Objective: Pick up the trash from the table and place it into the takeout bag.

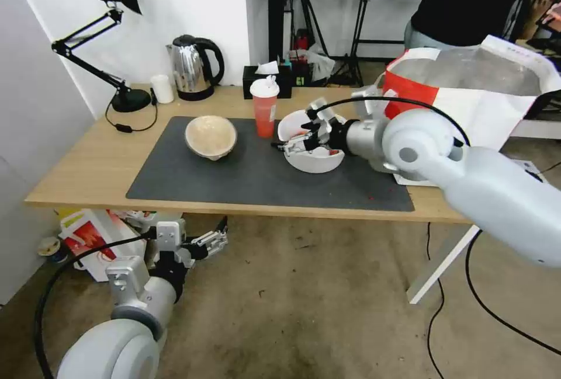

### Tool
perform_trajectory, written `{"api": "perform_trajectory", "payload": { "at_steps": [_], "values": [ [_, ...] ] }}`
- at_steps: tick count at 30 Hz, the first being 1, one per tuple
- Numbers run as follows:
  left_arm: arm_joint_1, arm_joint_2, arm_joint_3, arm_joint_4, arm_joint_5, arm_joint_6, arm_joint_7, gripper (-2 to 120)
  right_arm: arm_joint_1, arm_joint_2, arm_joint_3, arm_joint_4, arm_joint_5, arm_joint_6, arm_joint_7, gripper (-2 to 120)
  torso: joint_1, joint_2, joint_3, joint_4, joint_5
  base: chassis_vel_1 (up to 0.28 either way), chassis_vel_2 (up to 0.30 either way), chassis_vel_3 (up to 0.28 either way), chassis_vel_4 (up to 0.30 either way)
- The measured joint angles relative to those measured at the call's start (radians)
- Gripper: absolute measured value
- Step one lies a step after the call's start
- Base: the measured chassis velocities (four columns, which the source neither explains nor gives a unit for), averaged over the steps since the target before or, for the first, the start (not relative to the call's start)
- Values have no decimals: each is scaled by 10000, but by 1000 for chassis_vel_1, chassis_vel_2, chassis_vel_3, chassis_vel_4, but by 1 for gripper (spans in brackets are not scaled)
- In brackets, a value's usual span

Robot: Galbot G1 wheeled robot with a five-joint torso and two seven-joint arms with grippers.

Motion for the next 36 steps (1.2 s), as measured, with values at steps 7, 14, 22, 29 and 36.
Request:
{"api": "perform_trajectory", "payload": {
  "at_steps": [7,14,22,29,36],
  "values": [
    [-37,14,9,10,3,0,-3,100,575,87,-580,-223,91,6,465,100,0,0,0,0,0,0,0,0,0],
    [-77,16,36,61,2,-2,-2,100,1474,584,-1335,-1019,574,14,1202,100,0,0,0,0,1,0,0,0,0],
    [-96,35,25,64,-10,-8,0,100,1850,1035,-1790,-1600,819,21,1497,100,1,0,0,0,2,0,0,0,0],
    [-86,83,-1,89,-41,-36,4,100,2132,1320,-2160,-1941,948,22,1768,100,0,0,0,1,2,0,0,0,0],
    [-82,41,2,92,70,-37,12,100,2457,1464,-2533,-2104,1436,22,2364,100,1,0,0,1,1,0,0,0,0]
  ]
}}
